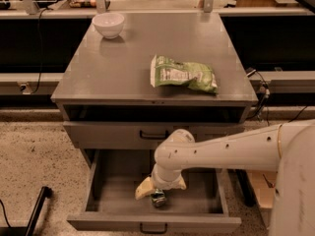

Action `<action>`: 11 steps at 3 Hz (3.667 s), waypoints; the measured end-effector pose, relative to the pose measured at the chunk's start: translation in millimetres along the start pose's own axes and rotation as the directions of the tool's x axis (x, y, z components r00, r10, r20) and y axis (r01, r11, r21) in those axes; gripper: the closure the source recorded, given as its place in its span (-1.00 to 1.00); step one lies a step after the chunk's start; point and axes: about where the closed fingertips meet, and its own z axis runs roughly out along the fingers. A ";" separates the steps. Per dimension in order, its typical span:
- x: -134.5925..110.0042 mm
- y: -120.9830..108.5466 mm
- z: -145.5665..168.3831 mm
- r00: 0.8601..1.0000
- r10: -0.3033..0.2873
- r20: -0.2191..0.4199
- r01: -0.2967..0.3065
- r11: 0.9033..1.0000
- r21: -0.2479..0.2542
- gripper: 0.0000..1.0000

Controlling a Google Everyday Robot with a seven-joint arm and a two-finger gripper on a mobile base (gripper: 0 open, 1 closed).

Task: Pick green can from middle drawer and place on counter

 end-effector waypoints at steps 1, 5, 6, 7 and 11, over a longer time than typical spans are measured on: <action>2.9 -0.8 42.6 0.997 -0.070 -0.033 0.071 0.997 0.035 -1.00; 38.4 6.0 92.0 0.973 -0.139 -0.186 0.144 0.990 0.012 -0.64; 41.8 8.3 97.2 0.973 -0.118 -0.197 0.125 0.992 0.022 -0.19; 41.7 13.0 99.5 0.972 -0.086 -0.221 0.100 0.993 0.055 0.28; 47.7 -14.7 -15.1 0.920 0.161 -0.358 0.022 0.890 0.456 0.96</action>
Offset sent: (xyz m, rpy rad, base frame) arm 0.0139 0.0226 -0.0815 0.1149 -0.1803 0.1152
